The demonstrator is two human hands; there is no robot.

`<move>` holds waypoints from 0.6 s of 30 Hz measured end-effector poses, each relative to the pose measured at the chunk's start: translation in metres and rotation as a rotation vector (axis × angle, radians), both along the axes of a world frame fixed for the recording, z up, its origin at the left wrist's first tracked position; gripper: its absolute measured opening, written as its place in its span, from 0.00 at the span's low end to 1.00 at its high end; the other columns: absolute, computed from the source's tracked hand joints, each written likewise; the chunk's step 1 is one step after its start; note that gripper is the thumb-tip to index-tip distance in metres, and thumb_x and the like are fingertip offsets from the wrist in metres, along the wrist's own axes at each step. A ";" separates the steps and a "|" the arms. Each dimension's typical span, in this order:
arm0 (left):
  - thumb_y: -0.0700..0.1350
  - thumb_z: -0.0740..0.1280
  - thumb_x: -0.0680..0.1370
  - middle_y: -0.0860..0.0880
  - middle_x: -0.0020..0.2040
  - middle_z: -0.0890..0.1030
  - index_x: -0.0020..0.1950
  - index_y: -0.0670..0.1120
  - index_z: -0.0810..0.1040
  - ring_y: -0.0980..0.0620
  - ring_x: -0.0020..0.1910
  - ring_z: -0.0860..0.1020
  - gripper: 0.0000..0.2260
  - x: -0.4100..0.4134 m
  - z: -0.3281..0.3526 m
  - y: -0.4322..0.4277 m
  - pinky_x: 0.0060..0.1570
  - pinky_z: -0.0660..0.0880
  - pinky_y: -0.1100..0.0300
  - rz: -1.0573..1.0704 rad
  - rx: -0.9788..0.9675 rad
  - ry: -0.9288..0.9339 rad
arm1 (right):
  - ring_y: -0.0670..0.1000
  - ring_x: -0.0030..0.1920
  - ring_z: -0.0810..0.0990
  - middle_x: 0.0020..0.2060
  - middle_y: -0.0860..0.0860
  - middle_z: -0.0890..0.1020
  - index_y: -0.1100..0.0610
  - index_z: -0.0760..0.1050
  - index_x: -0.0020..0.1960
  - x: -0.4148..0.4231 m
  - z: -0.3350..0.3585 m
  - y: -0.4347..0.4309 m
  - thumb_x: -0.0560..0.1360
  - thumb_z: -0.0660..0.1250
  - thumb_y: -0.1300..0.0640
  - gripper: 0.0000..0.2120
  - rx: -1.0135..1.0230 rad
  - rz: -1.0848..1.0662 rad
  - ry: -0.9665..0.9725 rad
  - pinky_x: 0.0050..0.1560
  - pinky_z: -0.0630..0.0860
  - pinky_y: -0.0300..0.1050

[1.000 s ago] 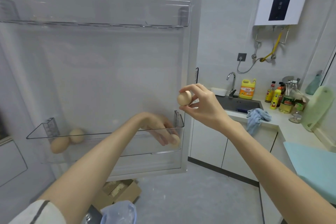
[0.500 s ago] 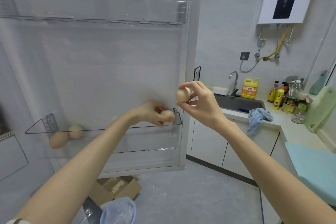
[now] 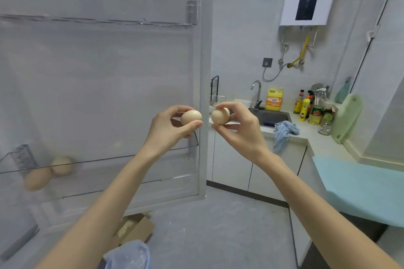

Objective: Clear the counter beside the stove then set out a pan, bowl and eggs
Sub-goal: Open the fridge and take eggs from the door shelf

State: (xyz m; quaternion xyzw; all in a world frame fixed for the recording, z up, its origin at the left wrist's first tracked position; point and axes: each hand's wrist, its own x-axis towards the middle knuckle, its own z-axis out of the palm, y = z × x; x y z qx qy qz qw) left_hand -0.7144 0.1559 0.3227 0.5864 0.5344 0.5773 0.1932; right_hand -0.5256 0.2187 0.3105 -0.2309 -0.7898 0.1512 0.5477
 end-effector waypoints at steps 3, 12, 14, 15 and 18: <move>0.45 0.77 0.70 0.51 0.46 0.82 0.51 0.51 0.81 0.57 0.37 0.82 0.11 0.016 0.003 0.000 0.37 0.81 0.59 -0.079 0.013 -0.010 | 0.45 0.46 0.79 0.53 0.50 0.77 0.56 0.76 0.57 0.018 -0.006 -0.011 0.69 0.75 0.64 0.18 -0.012 -0.089 0.023 0.42 0.78 0.32; 0.47 0.75 0.71 0.47 0.49 0.81 0.57 0.47 0.79 0.55 0.41 0.82 0.16 0.094 -0.010 -0.004 0.38 0.81 0.62 -0.425 -0.062 0.000 | 0.47 0.47 0.80 0.54 0.51 0.77 0.57 0.74 0.59 0.104 -0.032 -0.076 0.70 0.75 0.62 0.20 -0.090 -0.434 0.046 0.42 0.80 0.33; 0.47 0.74 0.71 0.47 0.50 0.80 0.59 0.47 0.79 0.53 0.43 0.82 0.17 0.123 -0.018 -0.005 0.38 0.80 0.64 -0.519 -0.088 0.016 | 0.47 0.47 0.80 0.54 0.52 0.77 0.57 0.74 0.59 0.131 -0.041 -0.096 0.70 0.75 0.61 0.20 -0.113 -0.529 0.037 0.42 0.79 0.31; 0.47 0.74 0.71 0.47 0.50 0.80 0.59 0.46 0.78 0.52 0.44 0.82 0.17 0.135 -0.021 -0.007 0.38 0.80 0.64 -0.560 -0.106 0.012 | 0.47 0.47 0.80 0.54 0.52 0.77 0.56 0.74 0.59 0.142 -0.044 -0.105 0.70 0.75 0.61 0.20 -0.126 -0.576 0.034 0.42 0.78 0.30; 0.46 0.74 0.71 0.47 0.50 0.80 0.58 0.46 0.78 0.53 0.44 0.82 0.16 0.183 -0.031 -0.012 0.38 0.80 0.64 -0.689 -0.152 0.003 | 0.44 0.47 0.79 0.53 0.51 0.77 0.56 0.74 0.58 0.182 -0.054 -0.139 0.70 0.75 0.61 0.19 -0.172 -0.702 0.047 0.41 0.78 0.30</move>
